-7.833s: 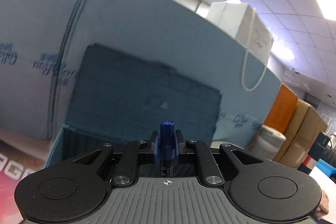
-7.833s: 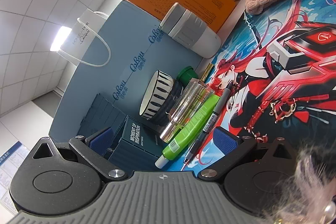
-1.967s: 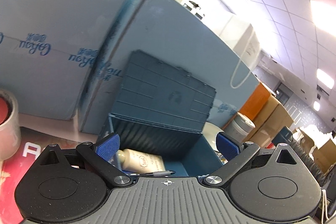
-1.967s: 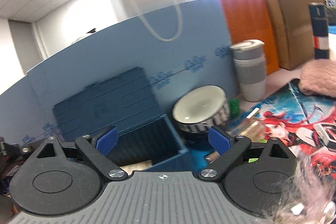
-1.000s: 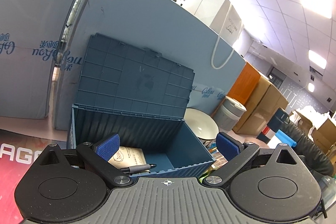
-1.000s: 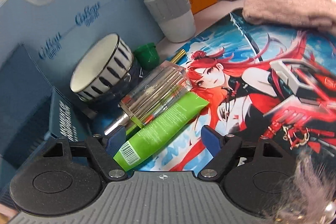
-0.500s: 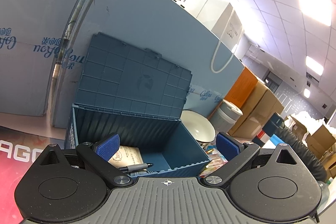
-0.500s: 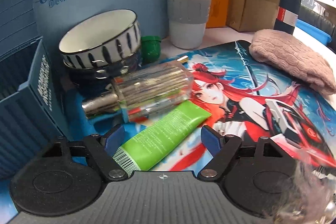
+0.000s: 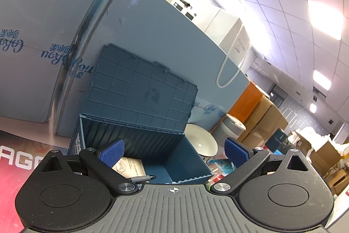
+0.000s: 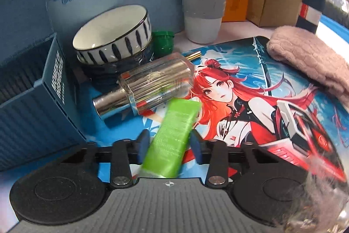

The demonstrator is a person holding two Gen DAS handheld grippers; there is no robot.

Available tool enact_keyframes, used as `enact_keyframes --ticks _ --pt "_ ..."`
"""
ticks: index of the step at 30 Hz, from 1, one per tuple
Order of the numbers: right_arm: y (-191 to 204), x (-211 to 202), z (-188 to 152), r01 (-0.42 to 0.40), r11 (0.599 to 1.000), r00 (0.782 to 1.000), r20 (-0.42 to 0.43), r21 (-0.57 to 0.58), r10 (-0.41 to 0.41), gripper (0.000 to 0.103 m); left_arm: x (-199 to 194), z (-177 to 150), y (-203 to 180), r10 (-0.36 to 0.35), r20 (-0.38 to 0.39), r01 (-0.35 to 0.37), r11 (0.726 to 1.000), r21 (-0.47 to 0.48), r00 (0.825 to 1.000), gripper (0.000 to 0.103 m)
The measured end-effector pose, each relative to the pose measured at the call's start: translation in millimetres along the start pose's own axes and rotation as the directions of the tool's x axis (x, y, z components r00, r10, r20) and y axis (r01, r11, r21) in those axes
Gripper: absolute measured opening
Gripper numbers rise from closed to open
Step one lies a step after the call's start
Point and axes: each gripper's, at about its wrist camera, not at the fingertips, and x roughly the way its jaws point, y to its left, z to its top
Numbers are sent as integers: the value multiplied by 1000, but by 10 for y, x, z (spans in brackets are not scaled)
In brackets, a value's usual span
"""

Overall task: Organize rigid objects
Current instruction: 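Grasp the green tube on the mat with the right tool, then carry the green tube with the right tool over the blue box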

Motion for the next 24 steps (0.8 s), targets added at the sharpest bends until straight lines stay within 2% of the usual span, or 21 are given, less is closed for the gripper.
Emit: enact_keyframes --ticks 5,9,12,15,16,17,21,24 --pt "-88 -188 -25 -47 998 996 73 43 44 30 -30 25 47 -9 9 9 1000 -22 1000 100" --pt "-112 -516 -37 -101 994 982 164 50 92 30 -57 50 84 -6 20 7 999 -36 1000 100" --pt "-98 -775 -48 -137 990 964 235 40 124 30 -83 63 121 1 27 0 999 -48 1000 100" --pt "-75 -987 -51 -136 989 946 301 49 115 28 -106 77 166 13 34 -11 998 -62 999 100" --pt "-56 -1054 -48 -134 990 939 326 48 111 24 -115 82 184 17 36 -14 998 -68 999 100" --pt "-38 -1114 -40 -138 989 930 349 48 113 10 -124 89 203 19 39 -16 997 -73 999 100" --pt "38 -1279 19 -143 989 899 423 48 110 10 -169 113 274 27 52 -22 995 -97 998 100" --pt "83 -1374 84 -191 980 874 463 51 146 10 -223 132 319 41 69 -33 993 -109 997 100"
